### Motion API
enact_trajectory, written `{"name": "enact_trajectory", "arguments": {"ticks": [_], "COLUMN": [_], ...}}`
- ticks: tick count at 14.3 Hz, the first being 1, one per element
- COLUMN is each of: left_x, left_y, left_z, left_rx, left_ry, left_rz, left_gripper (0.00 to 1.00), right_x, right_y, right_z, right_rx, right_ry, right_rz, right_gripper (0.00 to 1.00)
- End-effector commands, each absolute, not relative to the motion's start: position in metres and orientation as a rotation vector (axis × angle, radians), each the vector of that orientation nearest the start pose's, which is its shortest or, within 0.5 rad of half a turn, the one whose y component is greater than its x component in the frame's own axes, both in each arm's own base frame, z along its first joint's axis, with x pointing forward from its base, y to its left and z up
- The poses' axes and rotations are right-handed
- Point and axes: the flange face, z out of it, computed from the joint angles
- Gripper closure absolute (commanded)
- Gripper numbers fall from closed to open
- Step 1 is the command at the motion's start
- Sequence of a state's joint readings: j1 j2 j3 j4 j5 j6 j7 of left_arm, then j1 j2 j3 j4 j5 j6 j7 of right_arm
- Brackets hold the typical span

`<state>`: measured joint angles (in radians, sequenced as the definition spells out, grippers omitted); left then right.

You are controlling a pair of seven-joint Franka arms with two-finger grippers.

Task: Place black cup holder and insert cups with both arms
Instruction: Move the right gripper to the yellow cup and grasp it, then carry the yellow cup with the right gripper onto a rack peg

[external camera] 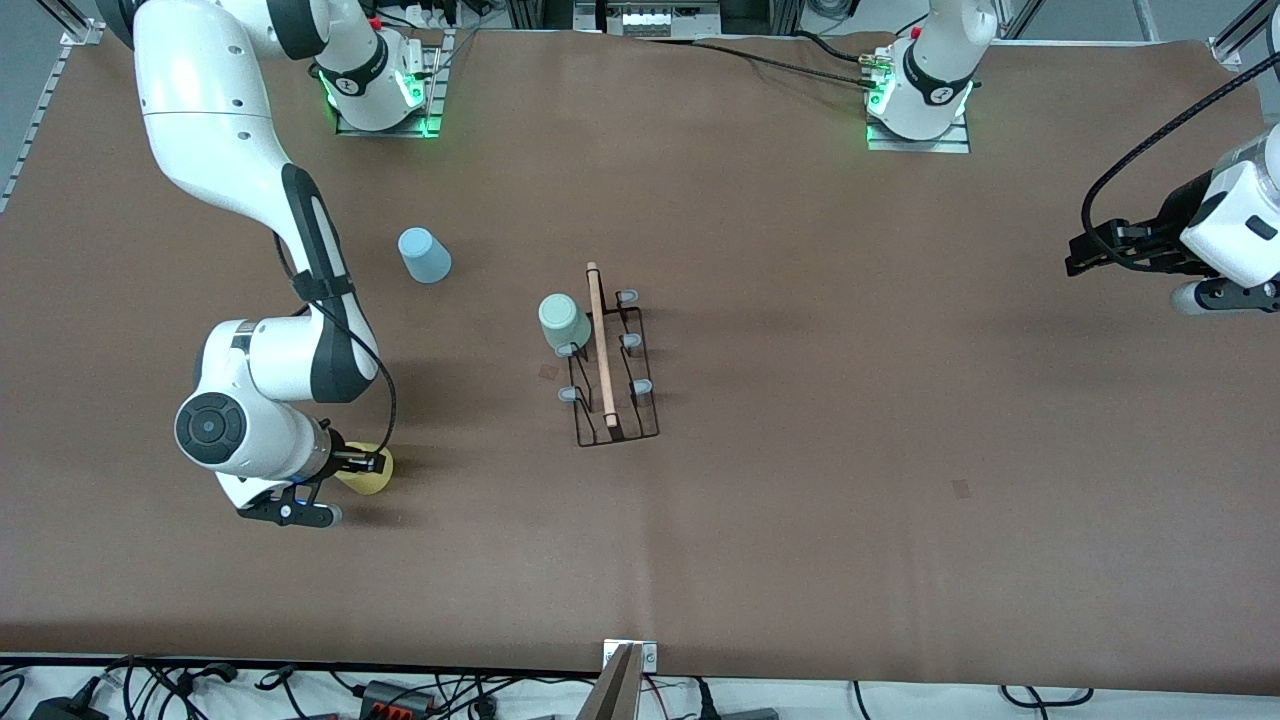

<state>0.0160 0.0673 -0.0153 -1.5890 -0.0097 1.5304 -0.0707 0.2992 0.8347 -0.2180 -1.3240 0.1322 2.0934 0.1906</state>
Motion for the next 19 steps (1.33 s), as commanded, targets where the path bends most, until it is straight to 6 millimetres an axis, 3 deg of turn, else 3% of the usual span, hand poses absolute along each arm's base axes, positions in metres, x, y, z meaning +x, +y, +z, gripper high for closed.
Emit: {"name": "enact_trajectory", "arguments": {"ticks": [1,4,5,8,12,14,16,19], "left_x": [0.561,0.561,0.561,0.561,0.561,0.561,0.562,0.562], "left_y": [0.003,0.004,0.005,0.006,0.009,0.007,0.013,0.022], "left_z": [0.581,0.58,0.581,0.582,0.584,0.585,0.585,0.588], "left_rx": [-3.136,-3.13,-3.13,-3.131,-3.138,-3.138,-3.137,-3.13], "left_ry": [-0.132,-0.13,-0.13,-0.122,-0.125,-0.125,-0.152,-0.204], "left_rz": [0.159,0.166,0.166,0.161,0.159,0.157,0.145,0.137], "left_gripper": [0.0,0.0,0.0,0.0,0.0,0.0,0.0,0.0], "right_x": [0.733,0.737,0.729,0.707,0.672,0.665,0.66,0.656], "right_y": [0.113,0.16,0.192,0.252,0.345,0.371,0.388,0.392], "right_z": [0.263,0.341,0.359,0.403,0.409,0.411,0.405,0.4], "right_rx": [-3.178,-3.141,-3.127,-3.102,-3.097,-3.064,-3.039,-3.027], "right_ry": [0.138,0.037,-0.014,-0.086,-0.002,-0.005,-0.033,-0.028], "right_rz": [0.078,0.158,0.183,0.119,0.05,-0.012,-0.015,0.02], "right_gripper": [0.8,0.8,0.8,0.8,0.78,0.78,0.78,0.78]}}
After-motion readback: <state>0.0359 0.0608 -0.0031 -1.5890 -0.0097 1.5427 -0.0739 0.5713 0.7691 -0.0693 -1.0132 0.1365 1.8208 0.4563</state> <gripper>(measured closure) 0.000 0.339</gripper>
